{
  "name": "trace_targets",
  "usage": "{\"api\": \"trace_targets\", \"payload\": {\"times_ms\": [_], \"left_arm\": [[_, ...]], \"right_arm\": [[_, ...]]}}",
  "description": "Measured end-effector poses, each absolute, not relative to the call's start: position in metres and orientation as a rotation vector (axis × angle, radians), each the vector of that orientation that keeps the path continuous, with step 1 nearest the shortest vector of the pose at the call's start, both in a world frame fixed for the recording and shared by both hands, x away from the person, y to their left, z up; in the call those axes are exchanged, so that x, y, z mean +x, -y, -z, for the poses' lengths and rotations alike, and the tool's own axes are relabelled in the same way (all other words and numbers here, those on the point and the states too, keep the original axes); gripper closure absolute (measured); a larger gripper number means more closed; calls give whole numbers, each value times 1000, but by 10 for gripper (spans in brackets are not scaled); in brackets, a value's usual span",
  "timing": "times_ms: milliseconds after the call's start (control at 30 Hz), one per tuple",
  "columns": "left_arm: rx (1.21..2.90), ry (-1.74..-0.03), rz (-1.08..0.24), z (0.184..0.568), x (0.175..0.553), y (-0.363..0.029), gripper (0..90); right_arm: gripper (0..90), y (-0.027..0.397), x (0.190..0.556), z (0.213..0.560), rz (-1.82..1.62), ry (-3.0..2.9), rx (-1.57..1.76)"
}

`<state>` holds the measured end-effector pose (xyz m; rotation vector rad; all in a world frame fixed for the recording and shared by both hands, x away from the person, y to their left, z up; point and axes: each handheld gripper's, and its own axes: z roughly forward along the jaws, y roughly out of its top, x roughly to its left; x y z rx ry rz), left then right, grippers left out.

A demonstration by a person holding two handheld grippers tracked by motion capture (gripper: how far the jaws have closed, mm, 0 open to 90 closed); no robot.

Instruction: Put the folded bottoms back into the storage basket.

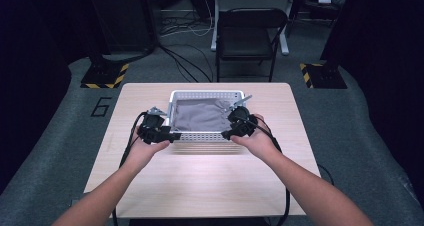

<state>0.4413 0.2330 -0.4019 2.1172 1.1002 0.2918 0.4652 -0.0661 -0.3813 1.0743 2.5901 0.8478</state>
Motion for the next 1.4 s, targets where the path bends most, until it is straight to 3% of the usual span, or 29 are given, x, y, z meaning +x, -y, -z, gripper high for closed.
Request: {"api": "trace_targets", "payload": {"times_ms": [533, 800, 1400], "left_arm": [[2094, -1112, -220, 445, 404, -242, 456], [1994, -1183, -193, 472, 390, -250, 457], [1989, -1211, -242, 497, 377, -262, 424]], "right_arm": [[489, 92, 432, 419, -857, -2586, 1082], [489, 98, 413, 446, -857, -2573, 1091], [480, 110, 398, 476, -874, -2524, 1155]]}}
